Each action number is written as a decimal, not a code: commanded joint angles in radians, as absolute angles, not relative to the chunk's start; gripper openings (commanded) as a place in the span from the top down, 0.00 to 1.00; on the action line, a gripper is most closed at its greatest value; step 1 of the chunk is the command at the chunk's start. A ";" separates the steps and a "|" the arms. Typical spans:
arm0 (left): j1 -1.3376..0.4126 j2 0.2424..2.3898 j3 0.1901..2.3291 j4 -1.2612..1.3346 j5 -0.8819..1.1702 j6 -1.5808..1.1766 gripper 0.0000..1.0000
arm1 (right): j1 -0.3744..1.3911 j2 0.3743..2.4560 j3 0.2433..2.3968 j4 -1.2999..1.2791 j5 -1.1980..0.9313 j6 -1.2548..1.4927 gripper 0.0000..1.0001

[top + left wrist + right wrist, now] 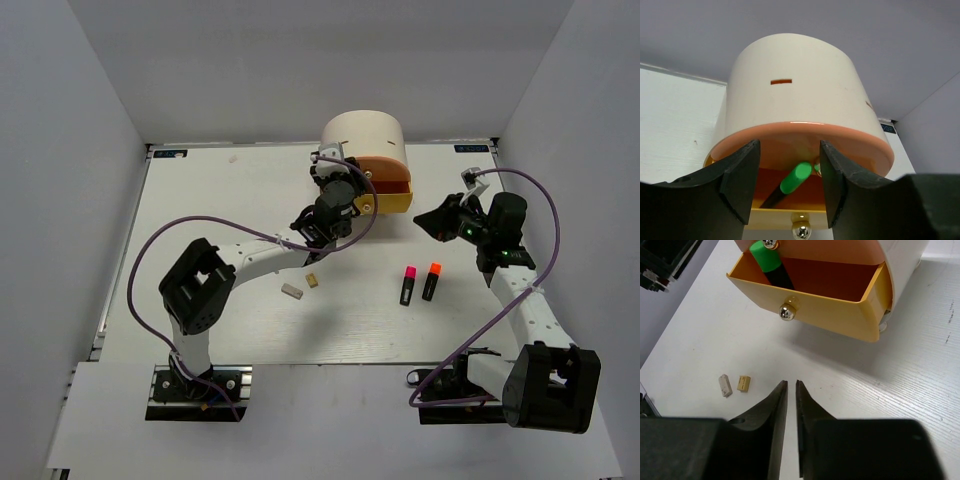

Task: Sort the stationery into containers
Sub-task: Place the pen in the drawer, then pick up the pen from the center of the board, then place the pen in the drawer.

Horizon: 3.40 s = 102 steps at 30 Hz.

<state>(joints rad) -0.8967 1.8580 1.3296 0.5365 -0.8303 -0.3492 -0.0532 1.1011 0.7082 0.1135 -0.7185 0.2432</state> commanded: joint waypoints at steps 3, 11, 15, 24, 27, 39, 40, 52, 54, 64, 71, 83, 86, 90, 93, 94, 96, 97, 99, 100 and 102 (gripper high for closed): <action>-0.894 1.821 1.374 0.496 -0.841 -0.350 0.38 | -0.060 1.086 0.700 0.141 -0.744 0.221 0.77; -0.914 1.683 1.338 0.361 -0.779 -0.412 0.25 | -0.058 1.097 0.759 -0.053 -0.574 0.112 0.37; -0.894 1.455 1.234 0.099 -0.680 -0.613 0.15 | -0.057 1.111 0.779 -0.210 -0.480 0.055 0.37; -0.894 1.111 0.873 -0.142 -0.629 -0.918 0.66 | -0.060 1.143 0.765 -0.290 -0.398 0.035 0.66; -0.894 1.057 0.783 -0.204 -0.585 -0.978 0.79 | -0.058 1.157 0.770 -0.321 -0.385 0.020 0.67; -0.894 0.954 0.603 -0.224 -0.408 -1.127 0.35 | -0.058 1.236 0.765 -0.417 -0.189 0.003 0.47; -0.894 0.954 0.603 -0.224 -0.408 -1.127 0.34 | -0.055 1.242 0.765 -0.422 -0.180 0.005 0.47; -0.894 0.943 0.583 -0.245 -0.408 -1.137 0.31 | -0.026 1.414 0.827 -0.416 -0.088 0.070 0.46; -0.894 0.934 0.583 -0.255 -0.408 -1.146 0.31 | -0.015 1.451 0.842 -0.416 -0.087 0.090 0.46; -0.894 0.925 0.583 -0.282 -0.426 -1.155 0.31 | 0.057 1.563 0.871 -0.402 -0.005 0.144 0.46; -0.894 0.934 0.574 -0.282 -0.436 -1.164 0.30 | 0.090 1.563 0.856 -0.397 -0.018 0.149 0.66; -0.894 0.925 0.565 -0.273 -0.426 -1.164 0.30 | 0.090 1.319 1.103 -0.310 -0.460 -0.044 0.95; -0.894 0.914 0.565 -0.273 -0.426 -1.164 0.30 | 0.094 1.330 1.162 -0.220 -0.606 -0.044 0.96; -0.894 0.894 0.565 -0.291 -0.436 -1.164 0.30 | 0.109 1.358 1.175 -0.016 -0.878 -0.054 0.96; -0.894 0.873 0.555 -0.301 -0.436 -1.164 0.30 | 0.135 1.403 1.196 0.113 -0.983 -0.115 0.96; -0.894 0.873 0.555 -0.301 -0.436 -1.173 0.30 | 0.150 1.422 1.230 0.124 -0.994 -0.183 0.96; -0.894 0.864 0.546 -0.301 -0.436 -1.173 0.30 | 0.173 1.449 1.252 0.124 -0.999 -0.228 0.96; -0.894 0.864 0.546 -0.301 -0.436 -1.173 0.30 | 0.179 1.460 1.285 0.133 -1.015 -0.292 0.96; -0.894 0.864 0.546 -0.310 -0.436 -1.183 0.30 | 0.198 1.480 1.316 0.143 -1.022 -0.325 0.96; -0.894 0.864 0.546 -0.310 -0.436 -1.183 0.30 | 0.201 1.486 1.337 0.153 -1.049 -0.346 0.96; -0.894 0.864 0.546 -0.310 -0.436 -1.183 0.30 | 0.209 1.503 1.357 0.163 -1.071 -0.388 0.96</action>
